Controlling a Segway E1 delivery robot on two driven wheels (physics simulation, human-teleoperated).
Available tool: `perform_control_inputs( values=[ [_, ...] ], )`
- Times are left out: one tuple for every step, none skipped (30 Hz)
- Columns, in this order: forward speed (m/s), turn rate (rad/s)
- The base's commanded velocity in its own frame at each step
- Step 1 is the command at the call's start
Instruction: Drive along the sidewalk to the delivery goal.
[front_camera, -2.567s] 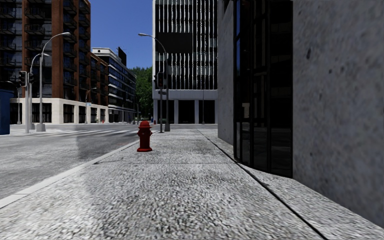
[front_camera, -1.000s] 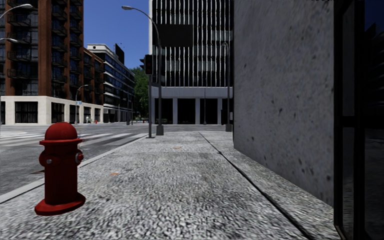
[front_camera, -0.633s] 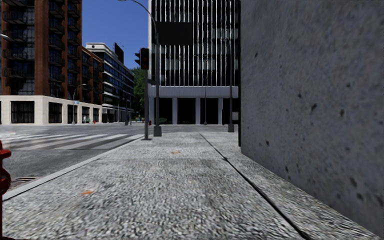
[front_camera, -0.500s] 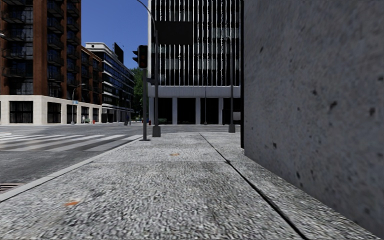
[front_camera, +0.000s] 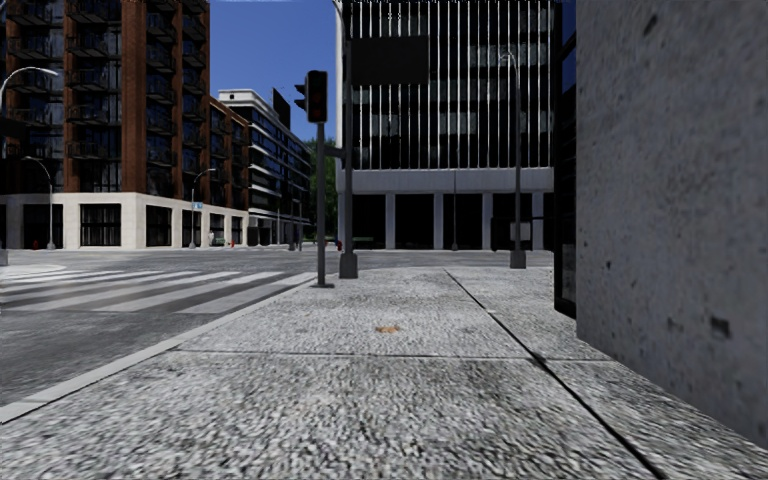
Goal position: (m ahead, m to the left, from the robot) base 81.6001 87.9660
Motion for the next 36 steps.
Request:
perform_control_inputs(
  values=[
    [2.0, 0.37],
    [2.0, 0.37],
    [2.0, 0.37],
    [2.0, 0.37],
    [2.0, 0.26],
    [2.0, 0.14],
    [2.0, 0.14],
    [2.0, 0.02],
    [2.0, 0.0],
    [2.0, 0.0],
    [2.0, 0.0],
    [2.0, 0.0],
    [2.0, 0.0],
    [2.0, 0.0],
    [2.0, 0.0],
    [2.0, 0.0],
    [2.0, 0.03],
    [2.0, 0.15],
    [2.0, 0.15],
    [2.0, 0.19],
    [2.0, 0.22],
    [2.0, 0.23],
    [2.0, 0.23],
    [2.0, 0.25],
    [2.0, 0.25],
    [2.0, 0.27],
    [2.0, 0.27],
    [2.0, 0.28],
    [2.0, 0.3],
    [2.0, 0.33],
    [2.0, 0.49],
    [2.0, 0.53],
    [2.0, 0.53],
    [2.0, 0.57],
    [2.0, 0.58],
    [2.0, 0.58]
  ],
)
